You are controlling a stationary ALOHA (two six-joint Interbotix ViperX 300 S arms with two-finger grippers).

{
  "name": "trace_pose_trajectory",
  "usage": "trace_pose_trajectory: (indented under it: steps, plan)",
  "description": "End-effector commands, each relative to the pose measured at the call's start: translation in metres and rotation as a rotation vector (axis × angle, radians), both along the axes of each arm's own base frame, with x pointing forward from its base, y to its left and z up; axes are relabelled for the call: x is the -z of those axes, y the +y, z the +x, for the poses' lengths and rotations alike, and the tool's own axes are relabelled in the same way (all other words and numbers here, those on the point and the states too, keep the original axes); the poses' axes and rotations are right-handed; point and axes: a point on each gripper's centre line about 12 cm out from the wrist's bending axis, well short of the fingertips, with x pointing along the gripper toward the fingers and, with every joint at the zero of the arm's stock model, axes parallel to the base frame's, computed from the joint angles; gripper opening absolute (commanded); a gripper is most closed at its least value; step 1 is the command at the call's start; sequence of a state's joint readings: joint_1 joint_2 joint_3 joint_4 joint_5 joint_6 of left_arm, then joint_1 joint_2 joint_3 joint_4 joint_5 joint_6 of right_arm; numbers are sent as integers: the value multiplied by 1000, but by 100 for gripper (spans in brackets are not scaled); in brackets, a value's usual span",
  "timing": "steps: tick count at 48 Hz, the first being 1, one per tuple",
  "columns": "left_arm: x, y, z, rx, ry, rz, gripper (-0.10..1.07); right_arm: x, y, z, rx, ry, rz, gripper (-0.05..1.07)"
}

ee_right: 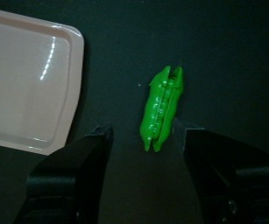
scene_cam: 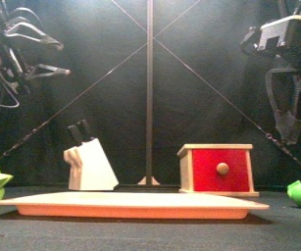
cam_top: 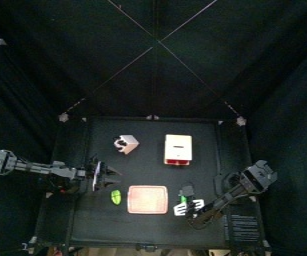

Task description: Grab starfruit

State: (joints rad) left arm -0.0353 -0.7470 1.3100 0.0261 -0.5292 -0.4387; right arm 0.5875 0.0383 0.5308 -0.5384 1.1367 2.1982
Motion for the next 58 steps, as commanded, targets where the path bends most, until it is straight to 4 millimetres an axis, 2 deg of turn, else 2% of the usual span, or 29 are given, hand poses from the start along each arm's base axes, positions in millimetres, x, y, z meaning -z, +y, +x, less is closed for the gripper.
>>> trace_pose_trajectory:
  steps: [1, 11, 27, 36, 46, 58]
  plan:
    - [-5, 1, 2, -3, -17, 1, 86, -13, 0, 2, -1, -38, 22, 90]
    - [-3, 1, 1, -3, -11, 3, 86, -12, 0, 3, -11, -38, 12, 90]
    - [-2, -1, 2, 14, 43, 37, 86, -22, -20, 17, -135, -45, -100, 90]
    - [-2, 0, 11, 4, 231, 45, 86, -20, -35, 21, -149, -16, -131, 90]
    - [-3, -2, 11, 2, 480, 40, 86, -19, -55, 21, -145, 19, -150, 90]
    - [-8, -8, 8, 0, 615, -114, 86, -35, -70, 12, -158, -6, -153, 90]
